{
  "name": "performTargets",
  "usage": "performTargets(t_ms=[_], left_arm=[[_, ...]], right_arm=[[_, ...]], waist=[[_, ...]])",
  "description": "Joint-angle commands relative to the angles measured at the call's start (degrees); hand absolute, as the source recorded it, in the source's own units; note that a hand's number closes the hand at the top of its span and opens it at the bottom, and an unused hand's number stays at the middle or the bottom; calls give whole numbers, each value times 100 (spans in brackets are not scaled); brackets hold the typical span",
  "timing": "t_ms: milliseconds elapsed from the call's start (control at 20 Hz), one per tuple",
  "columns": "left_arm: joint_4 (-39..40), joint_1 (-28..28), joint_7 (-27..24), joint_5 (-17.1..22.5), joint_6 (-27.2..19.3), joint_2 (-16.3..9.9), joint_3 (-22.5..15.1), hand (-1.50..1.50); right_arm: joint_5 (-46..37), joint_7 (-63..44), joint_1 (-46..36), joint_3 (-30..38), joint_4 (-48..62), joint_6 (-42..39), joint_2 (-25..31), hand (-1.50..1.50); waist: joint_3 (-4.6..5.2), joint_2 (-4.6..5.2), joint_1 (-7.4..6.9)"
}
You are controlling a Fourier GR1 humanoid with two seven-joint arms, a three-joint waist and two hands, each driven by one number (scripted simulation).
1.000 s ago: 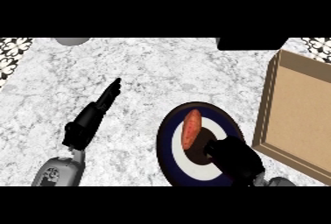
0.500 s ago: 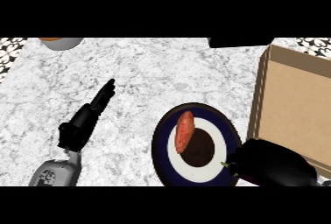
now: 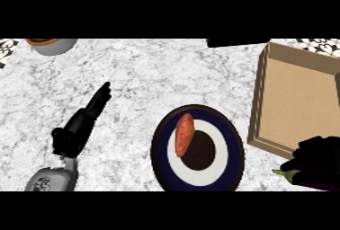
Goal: Pick the eggplant from the plate and place it in the cardboard box
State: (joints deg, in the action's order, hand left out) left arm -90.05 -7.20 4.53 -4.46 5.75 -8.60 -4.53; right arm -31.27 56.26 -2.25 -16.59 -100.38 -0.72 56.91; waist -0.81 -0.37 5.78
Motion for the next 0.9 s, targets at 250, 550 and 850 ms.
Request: performTargets(t_ms=[250, 550, 850], left_arm=[[-23, 18, -23, 39, 44, -82, 82, 0], [-31, -18, 5, 11, 92, 27, -95, 0], [-78, -58, 11, -30, 194, 14, -218, 0]], right_arm=[[2342, 1808, 441, 1406, 1019, -634, 902, 150], [3475, 2241, 561, 2177, 1944, -1276, 1546, 150], [4084, 2497, 620, 2526, 2763, -1782, 2028, 150]], waist=[[20, 4, 18], [32, 23, -169], [38, 62, -488]])
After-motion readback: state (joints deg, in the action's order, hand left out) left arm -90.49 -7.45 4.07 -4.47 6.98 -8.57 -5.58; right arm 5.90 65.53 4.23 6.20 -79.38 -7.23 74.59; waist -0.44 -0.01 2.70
